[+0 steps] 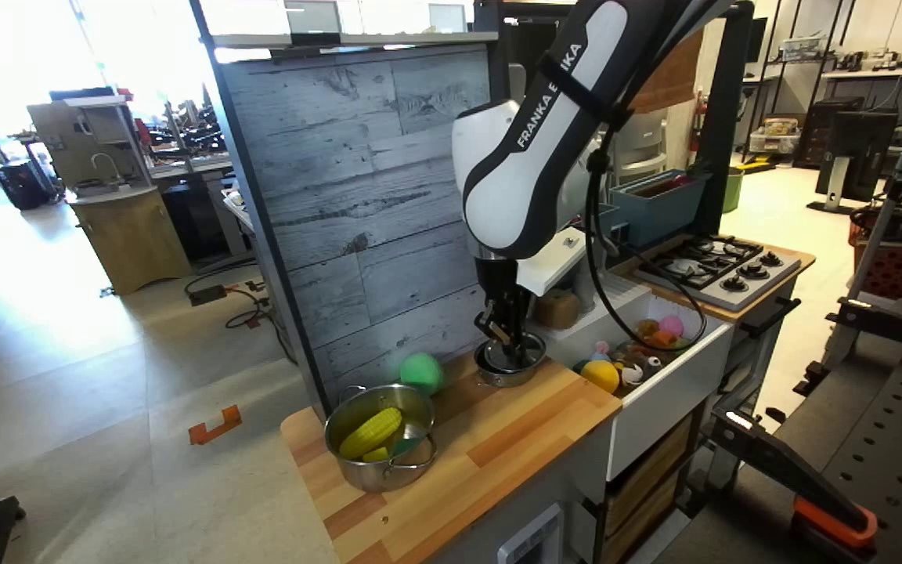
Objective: Put the lid on the right pot
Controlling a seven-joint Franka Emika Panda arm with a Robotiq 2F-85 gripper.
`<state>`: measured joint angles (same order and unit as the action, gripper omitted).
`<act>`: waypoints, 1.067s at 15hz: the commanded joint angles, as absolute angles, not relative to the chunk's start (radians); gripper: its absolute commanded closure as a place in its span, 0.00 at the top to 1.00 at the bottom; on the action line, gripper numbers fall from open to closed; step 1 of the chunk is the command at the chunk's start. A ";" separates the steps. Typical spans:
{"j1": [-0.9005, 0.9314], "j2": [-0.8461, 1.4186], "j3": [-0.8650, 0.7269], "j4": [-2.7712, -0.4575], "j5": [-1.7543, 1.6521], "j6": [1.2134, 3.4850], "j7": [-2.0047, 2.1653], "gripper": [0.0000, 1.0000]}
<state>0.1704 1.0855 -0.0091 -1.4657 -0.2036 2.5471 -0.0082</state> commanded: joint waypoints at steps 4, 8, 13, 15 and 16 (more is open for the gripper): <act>0.160 1.084 0.034 -1.465 -0.189 2.564 -0.054 0.05; 0.166 1.088 0.044 -1.466 -0.192 2.564 -0.059 0.05; 0.164 1.091 0.047 -1.457 -0.189 2.546 -0.067 0.05; 0.161 1.089 0.050 -1.458 -0.187 2.545 -0.072 0.32; 0.158 1.089 0.053 -1.456 -0.185 2.540 -0.075 0.47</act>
<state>0.1690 1.0815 0.0328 -1.4752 -0.2037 2.5510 -0.0360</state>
